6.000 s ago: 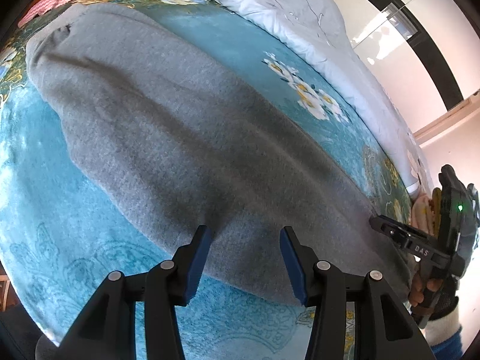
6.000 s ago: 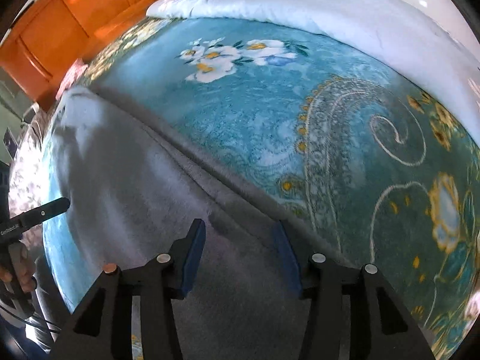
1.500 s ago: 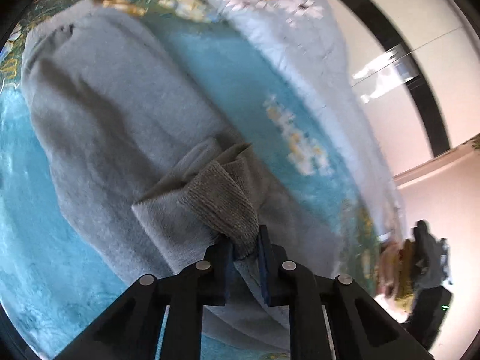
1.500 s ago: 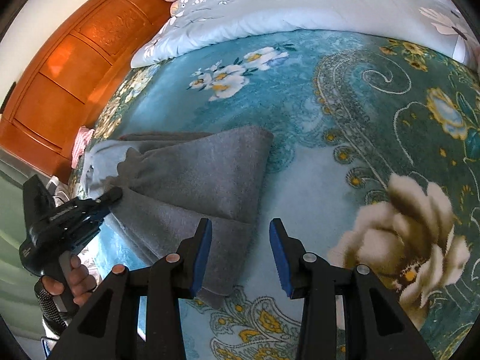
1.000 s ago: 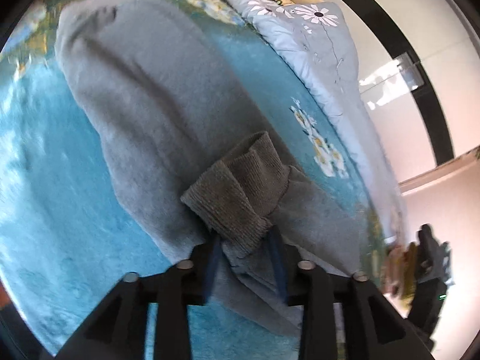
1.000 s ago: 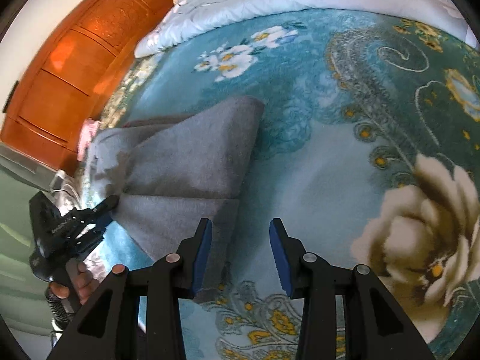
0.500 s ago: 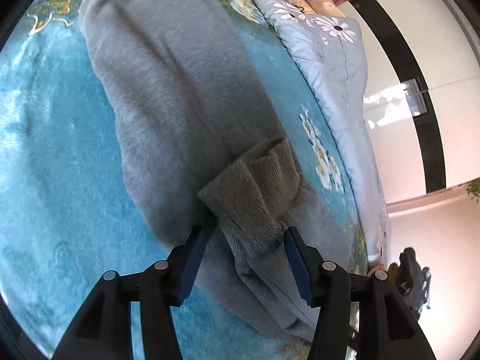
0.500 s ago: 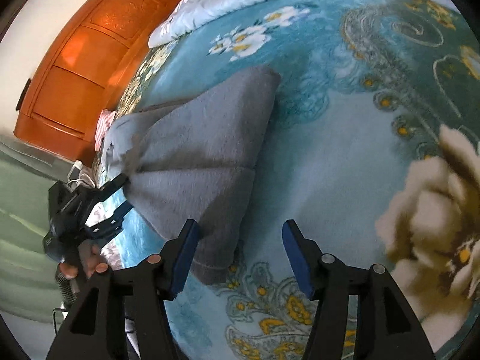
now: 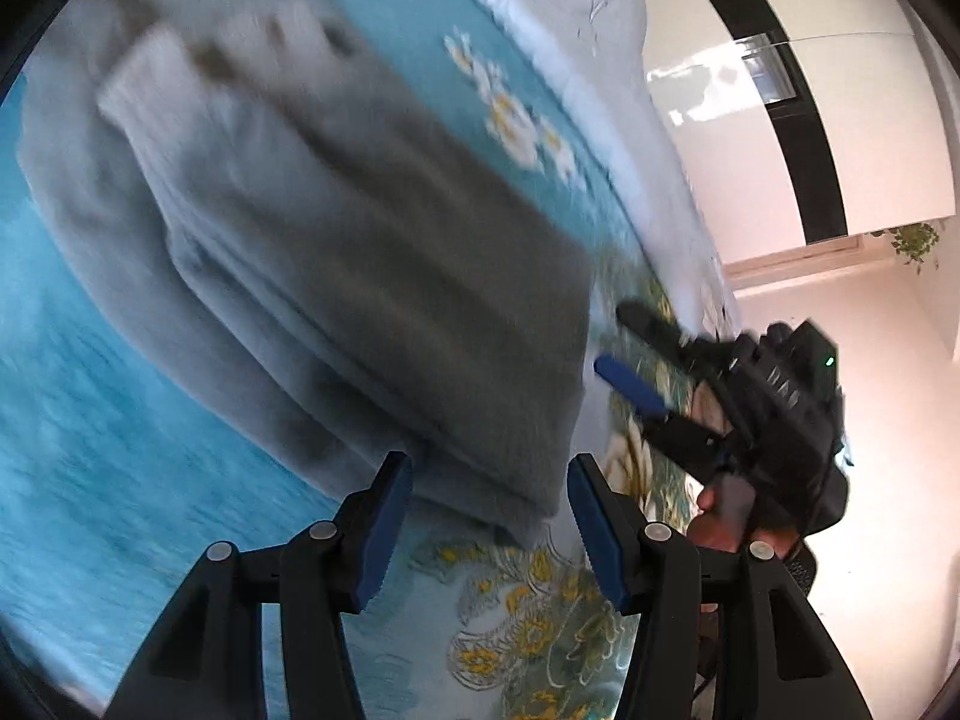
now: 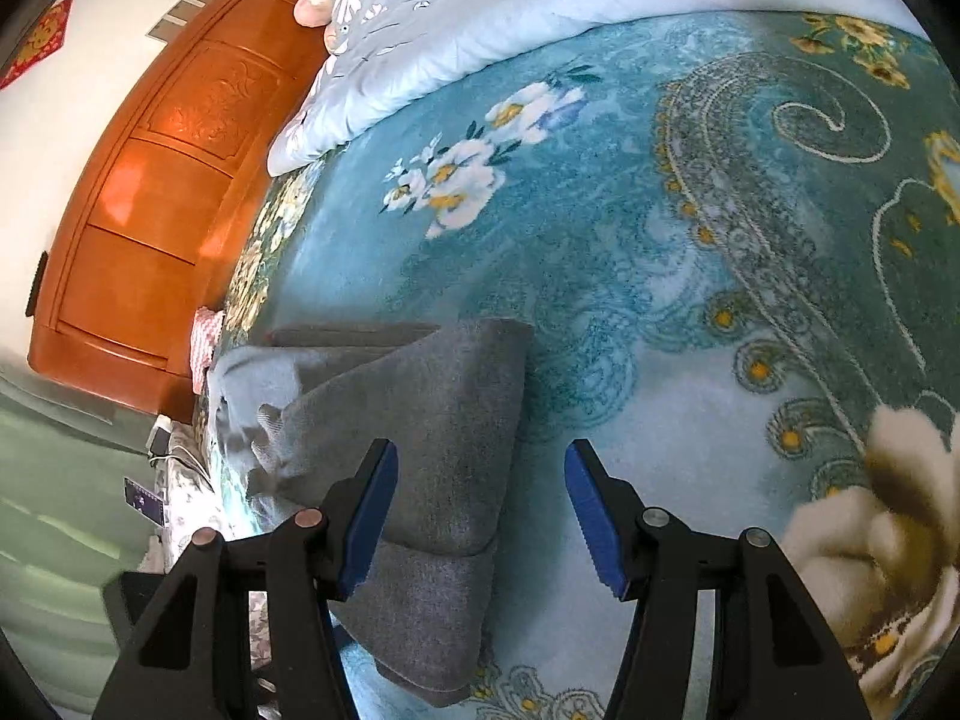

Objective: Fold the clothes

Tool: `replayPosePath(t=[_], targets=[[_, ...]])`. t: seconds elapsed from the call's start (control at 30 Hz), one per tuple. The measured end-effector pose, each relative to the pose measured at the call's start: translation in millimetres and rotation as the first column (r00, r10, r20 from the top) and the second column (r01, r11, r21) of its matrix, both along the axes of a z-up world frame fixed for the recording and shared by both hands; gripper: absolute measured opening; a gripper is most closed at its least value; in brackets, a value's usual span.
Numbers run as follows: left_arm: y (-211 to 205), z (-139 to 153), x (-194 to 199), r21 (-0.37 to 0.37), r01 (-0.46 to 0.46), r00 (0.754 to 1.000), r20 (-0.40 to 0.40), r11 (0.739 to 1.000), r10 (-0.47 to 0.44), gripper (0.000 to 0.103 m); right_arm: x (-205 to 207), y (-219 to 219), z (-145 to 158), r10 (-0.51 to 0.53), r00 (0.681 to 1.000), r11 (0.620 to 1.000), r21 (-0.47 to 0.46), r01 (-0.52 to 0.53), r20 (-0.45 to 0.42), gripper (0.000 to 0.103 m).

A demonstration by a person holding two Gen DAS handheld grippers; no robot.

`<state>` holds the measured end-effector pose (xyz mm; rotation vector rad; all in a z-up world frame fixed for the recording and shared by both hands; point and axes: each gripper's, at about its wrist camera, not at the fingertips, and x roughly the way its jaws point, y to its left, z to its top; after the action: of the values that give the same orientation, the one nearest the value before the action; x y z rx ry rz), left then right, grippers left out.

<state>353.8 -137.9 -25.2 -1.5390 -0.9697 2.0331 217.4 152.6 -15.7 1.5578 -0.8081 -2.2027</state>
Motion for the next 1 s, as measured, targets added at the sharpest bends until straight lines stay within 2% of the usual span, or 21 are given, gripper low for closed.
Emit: replayPosePath(t=[0.17, 0.2, 0.23, 0.3, 0.37, 0.4, 0.43, 0.53, 0.7, 0.83, 0.9, 1.0], targets=[[8.6, 3.3, 0.2, 0.001, -0.012, 0.999, -0.032, 1.0, 0.012, 0.055, -12.5, 2.5, -5.5, -0.007, 1.0, 1.0, -0.019, 0.008, 0.006, 0.059], [10.3, 3.9, 0.2, 0.001, -0.015, 0.999, -0.038, 1.0, 0.015, 0.049, -16.6, 3.4, -7.0, -0.016, 1.0, 1.0, -0.021, 0.016, 0.011, 0.059], [12.1, 4.6, 0.2, 0.002, -0.017, 0.999, -0.044, 1.0, 0.017, 0.037, -21.5, 4.8, -8.9, -0.026, 0.999, 0.999, -0.026, 0.027, 0.018, 0.059], [15.5, 5.9, 0.3, 0.002, -0.022, 0.998, -0.057, 1.0, 0.022, 0.025, -30.0, 4.6, -13.2, -0.027, 0.999, 0.999, -0.04, 0.028, 0.035, 0.059], [21.9, 3.6, 3.8, -0.009, -0.019, 0.998, -0.058, 1.0, 0.019, 0.024, -36.8, 3.2, -17.0, -0.023, 0.999, 0.999, -0.044, 0.025, 0.049, 0.059], [24.7, 2.4, 6.3, -0.012, -0.015, 0.998, -0.061, 1.0, 0.015, 0.024, -38.2, 1.4, -19.2, -0.014, 0.998, 0.999, -0.042, 0.017, 0.056, 0.054], [25.2, 2.9, 7.9, -0.016, -0.014, 0.998, -0.066, 1.0, 0.013, 0.024, -39.5, -0.7, -21.6, -0.003, 0.998, 0.999, -0.041, 0.006, 0.062, 0.044], [21.6, 2.4, 8.6, 0.004, -0.027, 0.997, -0.071, 1.0, 0.027, 0.024, -39.8, -3.7, -28.2, 0.013, 0.997, 0.999, -0.04, -0.01, 0.077, 0.032], [12.8, 1.9, 5.1, 0.077, -0.064, 0.995, -0.075, 0.995, 0.07, 0.024, -37.5, -2.9, -30.6, 0.01, 0.997, 0.999, -0.046, -0.006, 0.082, 0.029], [20.3, 13.5, 0.9, 0.026, -0.05, 0.989, -0.137, 0.998, 0.053, 0.027, -37.7, -1.6, -32.2, 0.008, 0.995, 0.998, -0.059, -0.002, 0.097, 0.029], [22.1, 12.9, -2.1, 0.009, -0.037, 0.991, -0.126, 0.999, 0.038, 0.027, -37.4, -1.3, -32.3, 0.009, 0.995, 0.998, -0.061, -0.003, 0.101, 0.029], [21.8, 1.6, 0.4, 0.014, -0.02, 0.998, -0.063, 1.0, 0.021, 0.027, -36.9, -1.7, -31.3, 0.017, 0.995, 0.998, -0.059, -0.011, 0.098, 0.029]])
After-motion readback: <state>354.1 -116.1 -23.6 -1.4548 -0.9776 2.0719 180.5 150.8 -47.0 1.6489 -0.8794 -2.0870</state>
